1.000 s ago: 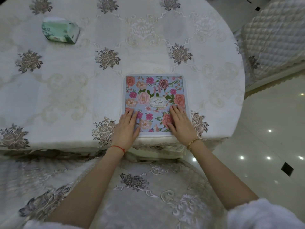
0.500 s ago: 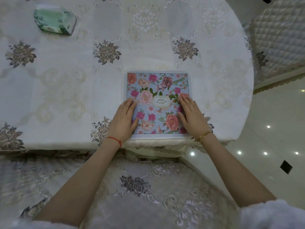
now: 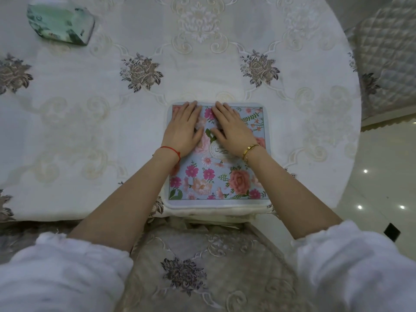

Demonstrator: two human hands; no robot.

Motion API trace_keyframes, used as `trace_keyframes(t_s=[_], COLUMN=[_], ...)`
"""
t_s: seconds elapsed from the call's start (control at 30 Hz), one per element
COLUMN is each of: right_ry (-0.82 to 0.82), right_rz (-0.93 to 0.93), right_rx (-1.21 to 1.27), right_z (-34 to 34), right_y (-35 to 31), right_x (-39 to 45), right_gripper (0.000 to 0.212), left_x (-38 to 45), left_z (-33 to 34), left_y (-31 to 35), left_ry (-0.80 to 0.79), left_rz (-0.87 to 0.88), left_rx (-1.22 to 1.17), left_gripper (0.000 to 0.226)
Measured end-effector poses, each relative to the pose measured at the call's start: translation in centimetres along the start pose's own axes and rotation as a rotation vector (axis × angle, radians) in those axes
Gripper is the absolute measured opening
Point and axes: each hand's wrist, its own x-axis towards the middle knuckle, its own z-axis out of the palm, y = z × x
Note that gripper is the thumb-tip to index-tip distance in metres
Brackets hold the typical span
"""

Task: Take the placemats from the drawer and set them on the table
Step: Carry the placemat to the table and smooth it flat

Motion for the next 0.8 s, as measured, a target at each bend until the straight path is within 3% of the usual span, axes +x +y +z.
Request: trace_keyframes(t_s=[0.17, 0.43, 0.53, 0.67, 0.8], right_ry=[0.054, 0.164, 0.184, 0.089, 0.075], right_rz=[0.043, 0.270, 0.186, 0.096, 0.119], right_rx=[0.001, -0.021, 0.016, 0.029, 0.035], right_z=[-0.5, -1.6, -1.3, 0.4, 0.4], right_y=[2.3, 5.7, 3.5, 0.5, 1.5], right_x=[-1.3, -5.1, -5.3, -5.3, -6.7], right_gripper=[0.066, 0.068, 0.060, 0.059, 0.060], left_x=[-0.6, -2.6, -3.7, -4.8, -6.3], left_z=[0.2, -0.9, -0.9, 0.0, 0.7], left_y=[-1.0, -2.1, -1.1, 0.5, -0.3], left_ry=[0.084, 0.138, 0.149, 0.104, 0.094], left_rz=[-0.020, -0.142, -0.056, 0.066, 0.012], left_rx=[-0.014, -0.082, -0.107, -0.086, -0.030], left_gripper=[0.062, 0.065, 0.057, 0.051, 0.055])
